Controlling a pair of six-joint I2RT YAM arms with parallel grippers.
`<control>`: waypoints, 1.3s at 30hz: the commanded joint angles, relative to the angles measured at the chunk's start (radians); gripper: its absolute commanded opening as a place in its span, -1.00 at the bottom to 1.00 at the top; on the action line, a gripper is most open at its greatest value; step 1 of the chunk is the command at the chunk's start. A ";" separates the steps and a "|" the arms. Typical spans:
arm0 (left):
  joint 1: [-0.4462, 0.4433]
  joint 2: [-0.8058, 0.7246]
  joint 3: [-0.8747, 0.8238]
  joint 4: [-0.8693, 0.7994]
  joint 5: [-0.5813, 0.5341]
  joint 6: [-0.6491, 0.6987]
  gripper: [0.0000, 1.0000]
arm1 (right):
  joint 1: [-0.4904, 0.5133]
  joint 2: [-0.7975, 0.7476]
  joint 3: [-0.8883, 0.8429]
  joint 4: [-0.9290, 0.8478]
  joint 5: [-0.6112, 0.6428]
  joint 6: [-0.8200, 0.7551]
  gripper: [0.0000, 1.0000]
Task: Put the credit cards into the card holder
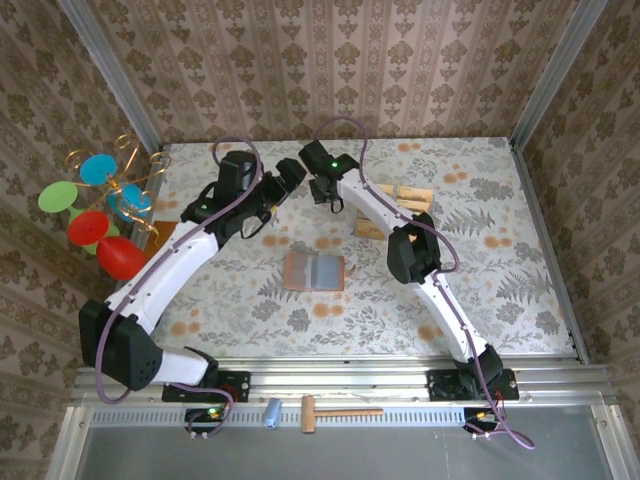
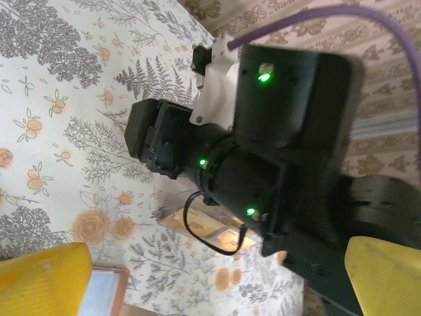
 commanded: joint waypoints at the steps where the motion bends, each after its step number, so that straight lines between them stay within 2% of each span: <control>1: -0.017 0.023 0.067 -0.108 -0.048 -0.115 1.00 | -0.028 -0.007 -0.003 -0.086 0.123 0.011 -0.02; 11: -0.052 0.110 0.156 -0.059 0.039 -0.188 1.00 | -0.084 -0.228 -0.408 0.015 0.194 0.064 -0.01; 16: -0.094 0.128 0.168 0.009 0.051 -0.208 1.00 | -0.122 -0.336 -0.569 0.055 0.183 0.106 -0.01; 20: -0.123 0.141 0.192 0.037 0.059 -0.212 1.00 | -0.142 -0.431 -0.651 0.113 0.041 0.121 -0.01; 23: -0.131 0.151 0.205 0.062 0.071 -0.207 1.00 | -0.162 -0.491 -0.642 0.146 -0.084 0.118 -0.01; 26: -0.128 0.163 0.207 0.088 0.080 -0.208 1.00 | -0.199 -0.532 -0.605 0.151 -0.154 0.124 -0.01; 31: -0.149 0.181 0.216 0.142 0.086 -0.180 1.00 | -0.316 -0.613 -0.655 0.201 -0.215 0.165 -0.01; 39: -0.171 0.183 0.237 0.173 0.056 -0.139 1.00 | -0.582 -0.763 -0.916 0.359 -0.336 0.284 -0.01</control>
